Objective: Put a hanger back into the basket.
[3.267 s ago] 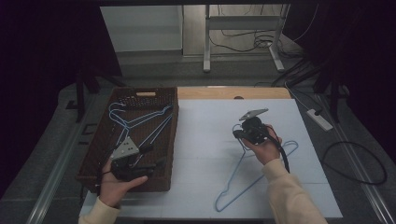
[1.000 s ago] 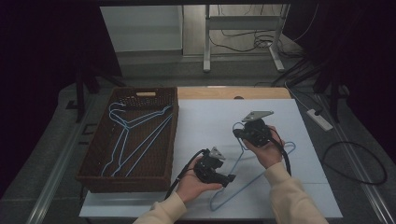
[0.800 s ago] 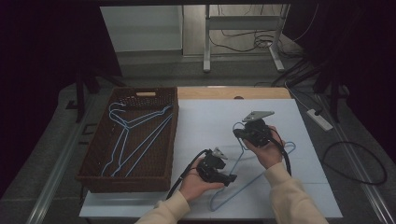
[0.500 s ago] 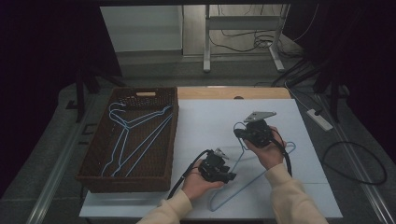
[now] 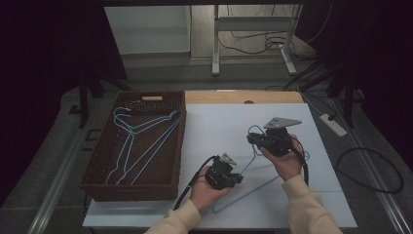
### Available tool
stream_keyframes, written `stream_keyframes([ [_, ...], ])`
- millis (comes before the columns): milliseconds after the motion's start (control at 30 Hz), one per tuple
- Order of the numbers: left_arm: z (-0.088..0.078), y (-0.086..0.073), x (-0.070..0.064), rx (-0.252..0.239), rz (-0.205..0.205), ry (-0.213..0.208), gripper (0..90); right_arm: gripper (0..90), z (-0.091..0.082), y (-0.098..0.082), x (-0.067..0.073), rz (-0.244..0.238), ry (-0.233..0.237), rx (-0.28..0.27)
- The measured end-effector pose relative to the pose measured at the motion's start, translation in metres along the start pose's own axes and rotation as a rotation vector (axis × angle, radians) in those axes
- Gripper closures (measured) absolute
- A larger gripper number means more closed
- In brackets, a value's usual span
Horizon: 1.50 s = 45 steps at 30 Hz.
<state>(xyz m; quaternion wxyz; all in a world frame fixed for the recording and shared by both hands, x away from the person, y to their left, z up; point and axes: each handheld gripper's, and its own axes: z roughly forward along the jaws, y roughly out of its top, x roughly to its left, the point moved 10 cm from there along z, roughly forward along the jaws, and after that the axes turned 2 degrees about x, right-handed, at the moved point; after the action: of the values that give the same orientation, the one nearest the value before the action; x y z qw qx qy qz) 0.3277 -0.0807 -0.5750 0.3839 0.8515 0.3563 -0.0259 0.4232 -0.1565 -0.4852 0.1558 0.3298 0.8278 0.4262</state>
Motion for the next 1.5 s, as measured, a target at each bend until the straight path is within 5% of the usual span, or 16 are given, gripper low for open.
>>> stream_keyframes([
  [300,-0.007,0.001,0.001,-0.039,-0.012,0.007,86.0,44.2,-0.033,-0.026,0.011,0.051,0.044,-0.051],
  [700,-0.027,0.01,-0.007,-0.109,-0.026,-0.031,86.2,41.4,-0.07,-0.08,0.01,0.09,0.045,-0.063],
  [833,-0.04,0.016,-0.01,-0.14,-0.023,-0.035,86.2,38.0,-0.077,-0.098,-0.001,0.11,0.018,-0.059],
  [1500,-0.101,0.033,-0.005,-0.26,-0.023,-0.021,86.4,35.6,-0.072,-0.11,-0.012,0.13,-0.007,-0.051],
])
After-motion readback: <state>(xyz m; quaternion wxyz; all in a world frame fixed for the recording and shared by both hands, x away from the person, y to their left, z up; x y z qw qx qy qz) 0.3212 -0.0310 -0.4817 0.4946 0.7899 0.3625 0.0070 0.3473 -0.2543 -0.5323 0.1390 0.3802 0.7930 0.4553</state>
